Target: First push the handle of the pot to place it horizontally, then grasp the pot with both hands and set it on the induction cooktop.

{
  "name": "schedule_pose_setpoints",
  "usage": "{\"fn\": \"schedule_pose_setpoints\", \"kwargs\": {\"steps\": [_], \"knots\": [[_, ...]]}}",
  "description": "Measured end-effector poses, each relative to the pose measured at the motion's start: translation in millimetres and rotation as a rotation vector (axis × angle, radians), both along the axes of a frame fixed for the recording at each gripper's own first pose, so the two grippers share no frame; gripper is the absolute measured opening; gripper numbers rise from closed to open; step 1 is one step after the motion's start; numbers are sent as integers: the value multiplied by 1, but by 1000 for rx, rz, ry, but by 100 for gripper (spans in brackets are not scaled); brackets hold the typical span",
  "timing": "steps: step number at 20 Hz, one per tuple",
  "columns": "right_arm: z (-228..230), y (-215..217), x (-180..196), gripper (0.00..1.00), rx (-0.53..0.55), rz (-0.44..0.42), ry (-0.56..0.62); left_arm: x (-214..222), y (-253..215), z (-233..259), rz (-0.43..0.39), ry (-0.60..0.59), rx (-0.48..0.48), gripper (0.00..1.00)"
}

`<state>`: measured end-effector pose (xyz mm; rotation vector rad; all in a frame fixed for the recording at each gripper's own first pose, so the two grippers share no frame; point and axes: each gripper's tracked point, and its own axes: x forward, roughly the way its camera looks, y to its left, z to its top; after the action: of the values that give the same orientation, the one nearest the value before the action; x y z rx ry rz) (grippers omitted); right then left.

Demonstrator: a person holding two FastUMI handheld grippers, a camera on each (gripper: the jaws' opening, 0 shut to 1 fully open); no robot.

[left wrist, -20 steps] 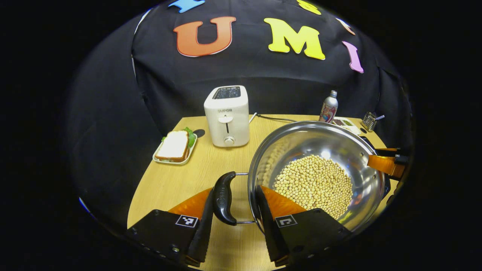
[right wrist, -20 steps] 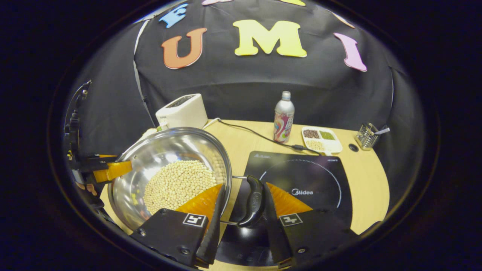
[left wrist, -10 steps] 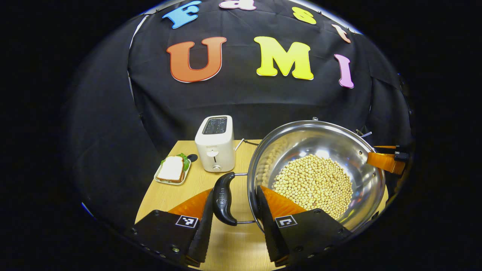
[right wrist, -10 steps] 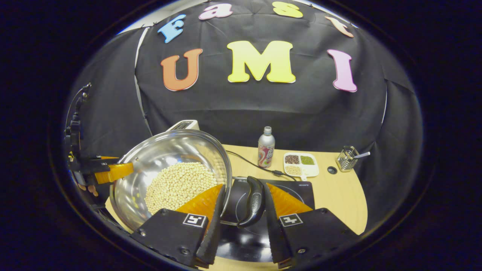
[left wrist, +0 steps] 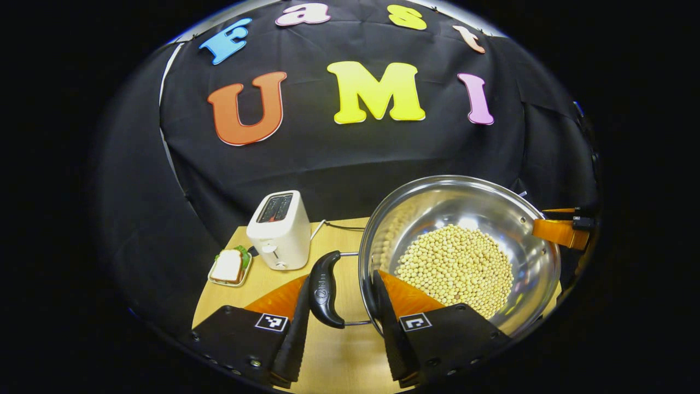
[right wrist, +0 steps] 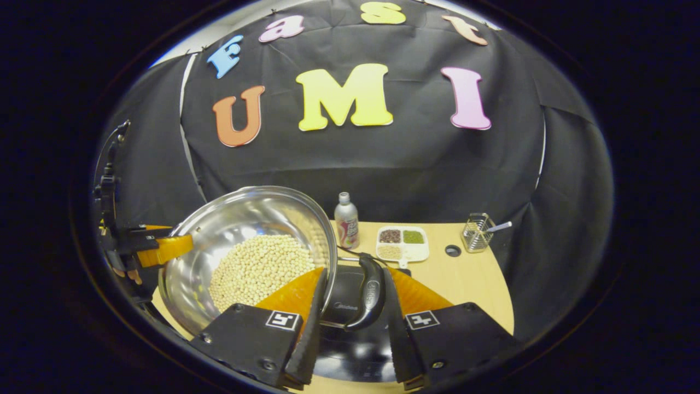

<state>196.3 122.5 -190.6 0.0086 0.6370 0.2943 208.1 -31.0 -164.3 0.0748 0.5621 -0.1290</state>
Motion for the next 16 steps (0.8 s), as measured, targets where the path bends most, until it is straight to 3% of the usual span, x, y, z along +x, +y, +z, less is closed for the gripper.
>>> {"fn": "schedule_pose_setpoints", "kwargs": {"steps": [1, 8, 16], "knots": [[2, -11, 3, 54, -4, -3, -7, 1, -11, -1, -5, 0, -7, 59], [-11, -66, 24, 54, -16, -34, -6, 16, -68, -17, -33, 3, -23, 59], [-62, -79, 45, 54, -20, -42, 40, 38, -87, -65, -36, 44, -41, 59]]}}
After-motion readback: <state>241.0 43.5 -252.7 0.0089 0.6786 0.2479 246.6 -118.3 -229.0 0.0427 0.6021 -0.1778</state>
